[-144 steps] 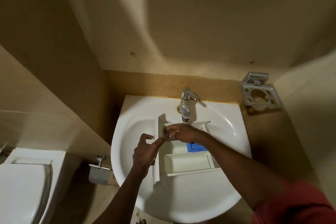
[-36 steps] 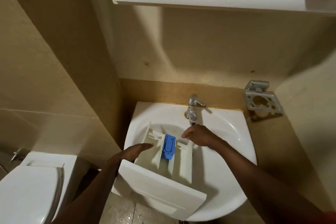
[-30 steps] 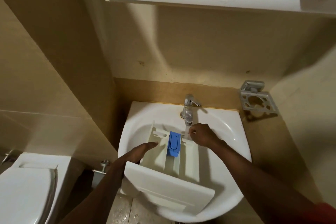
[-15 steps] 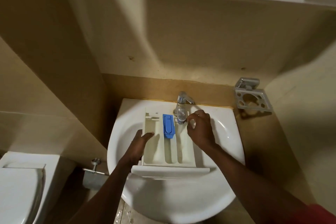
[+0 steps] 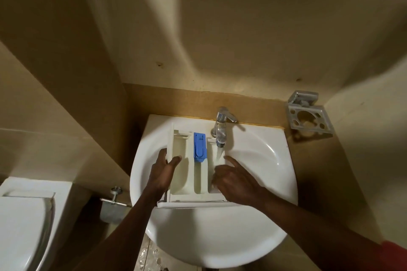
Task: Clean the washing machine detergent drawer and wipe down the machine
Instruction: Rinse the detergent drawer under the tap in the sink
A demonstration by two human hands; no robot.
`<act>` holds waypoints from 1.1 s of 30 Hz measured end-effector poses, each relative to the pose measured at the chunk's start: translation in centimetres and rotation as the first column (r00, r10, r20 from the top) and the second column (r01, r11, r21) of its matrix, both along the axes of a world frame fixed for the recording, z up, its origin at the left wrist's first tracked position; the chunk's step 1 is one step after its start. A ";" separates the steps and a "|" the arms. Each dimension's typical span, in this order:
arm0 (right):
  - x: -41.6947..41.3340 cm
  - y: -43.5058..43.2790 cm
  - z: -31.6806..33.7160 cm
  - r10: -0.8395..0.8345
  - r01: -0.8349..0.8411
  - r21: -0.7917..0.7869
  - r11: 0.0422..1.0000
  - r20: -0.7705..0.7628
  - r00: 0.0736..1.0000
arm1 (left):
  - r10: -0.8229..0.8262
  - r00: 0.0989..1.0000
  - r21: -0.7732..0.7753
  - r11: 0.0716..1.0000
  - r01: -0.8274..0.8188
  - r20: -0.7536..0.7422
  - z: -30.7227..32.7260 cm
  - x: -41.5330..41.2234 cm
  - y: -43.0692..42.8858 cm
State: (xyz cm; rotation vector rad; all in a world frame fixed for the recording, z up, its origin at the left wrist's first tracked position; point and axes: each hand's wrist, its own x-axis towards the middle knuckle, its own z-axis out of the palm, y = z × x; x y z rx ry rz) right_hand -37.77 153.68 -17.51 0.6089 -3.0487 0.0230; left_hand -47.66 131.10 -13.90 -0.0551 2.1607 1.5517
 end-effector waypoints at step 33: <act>-0.2 -0.9 4.4 -0.055 0.224 -0.233 0.946 0.567 0.822 | -0.050 0.999 -0.024 0.998 0.050 -0.001 0.7 0.8 0.4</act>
